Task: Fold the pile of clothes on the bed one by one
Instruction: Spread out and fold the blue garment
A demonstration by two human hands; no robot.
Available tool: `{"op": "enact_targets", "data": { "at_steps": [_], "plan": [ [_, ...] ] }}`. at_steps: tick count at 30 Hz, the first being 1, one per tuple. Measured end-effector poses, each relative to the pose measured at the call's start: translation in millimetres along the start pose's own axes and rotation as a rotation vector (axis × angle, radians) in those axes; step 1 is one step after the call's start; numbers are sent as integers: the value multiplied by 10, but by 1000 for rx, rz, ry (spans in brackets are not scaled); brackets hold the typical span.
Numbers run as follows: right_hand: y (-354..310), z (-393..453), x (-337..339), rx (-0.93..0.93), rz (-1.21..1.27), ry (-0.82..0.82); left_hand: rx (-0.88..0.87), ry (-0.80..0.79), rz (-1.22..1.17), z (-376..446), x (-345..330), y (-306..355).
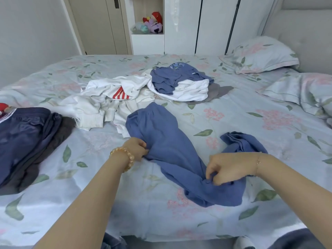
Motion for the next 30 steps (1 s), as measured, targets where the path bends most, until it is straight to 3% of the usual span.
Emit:
{"op": "enact_targets", "data": {
  "at_steps": [3,6,9,12,16,19,21,26,30],
  "plan": [
    [-125,89,191,-87,36,1,-43,-216,20,-300,-130,62],
    [-367,415,761,-40,-61,328,-2,-267,-90,-445,5,22],
    [-694,814,1092,8,-101,559,68,-31,-154,-266,416,-206],
    [-908,1324,1226,0,-79,652,109,237,-107,9,764,-393],
    [-902,1910,1145,-185,-183,618,48,256,-268,340,646,-372],
    [-821,2026,1103,-205,-239,678,-55,318,-241,452,609,-335],
    [-745,2007,1121,-139,-137,723,-80,356,-252,461,640,-363],
    [-384,1595,1391,-21,464,884,-64,332,-200,361,790,-338],
    [-307,1110,1666,-28,643,943,-22,257,-157,46,985,-440]
  ]
}}
Point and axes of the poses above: each hand's wrist, its own z-axis towards the middle knuckle, its own x-axis out of the back of the hand, y = z × x, the point moved 10 cm from there along z, towards the middle knuckle, and after that the axes turned 1 degree about x, right-handed, at the moved point
